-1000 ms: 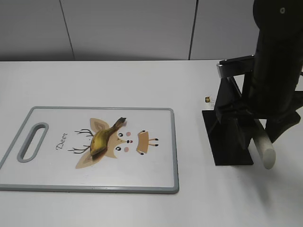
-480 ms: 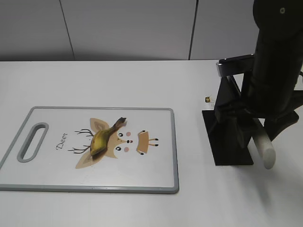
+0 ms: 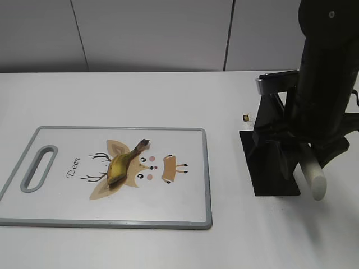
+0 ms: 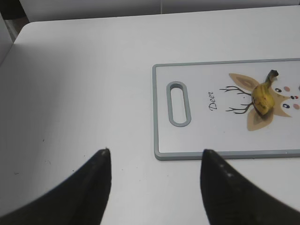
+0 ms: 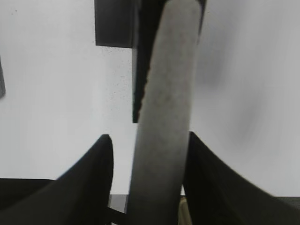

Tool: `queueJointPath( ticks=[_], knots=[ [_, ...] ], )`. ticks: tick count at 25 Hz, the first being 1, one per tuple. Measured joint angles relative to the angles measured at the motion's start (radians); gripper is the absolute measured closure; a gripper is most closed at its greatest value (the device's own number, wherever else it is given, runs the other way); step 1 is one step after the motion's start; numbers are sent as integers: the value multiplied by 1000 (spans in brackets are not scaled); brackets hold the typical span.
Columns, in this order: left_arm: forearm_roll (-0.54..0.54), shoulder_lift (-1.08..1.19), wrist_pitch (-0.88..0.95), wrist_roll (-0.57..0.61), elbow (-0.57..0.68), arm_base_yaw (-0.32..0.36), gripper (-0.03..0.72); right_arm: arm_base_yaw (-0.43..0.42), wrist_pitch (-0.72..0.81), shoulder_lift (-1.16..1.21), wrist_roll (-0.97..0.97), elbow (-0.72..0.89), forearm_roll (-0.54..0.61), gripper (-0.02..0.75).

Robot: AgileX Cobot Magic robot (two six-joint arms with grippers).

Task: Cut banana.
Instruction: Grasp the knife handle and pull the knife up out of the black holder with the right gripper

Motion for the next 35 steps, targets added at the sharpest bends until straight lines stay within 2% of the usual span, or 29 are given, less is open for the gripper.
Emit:
queueJointPath(
  ticks=[4, 11, 15, 35],
  knots=[
    [0, 0, 0, 0, 0, 0, 100, 0, 1, 0, 0, 0, 8, 433],
    [0, 0, 0, 0, 0, 0, 100, 0, 9, 7, 0, 0, 8, 468],
    [0, 0, 0, 0, 0, 0, 100, 0, 24, 10, 14, 0, 9, 575],
    [0, 0, 0, 0, 0, 0, 112, -2, 38, -78, 27, 0, 17, 576]
  ],
)
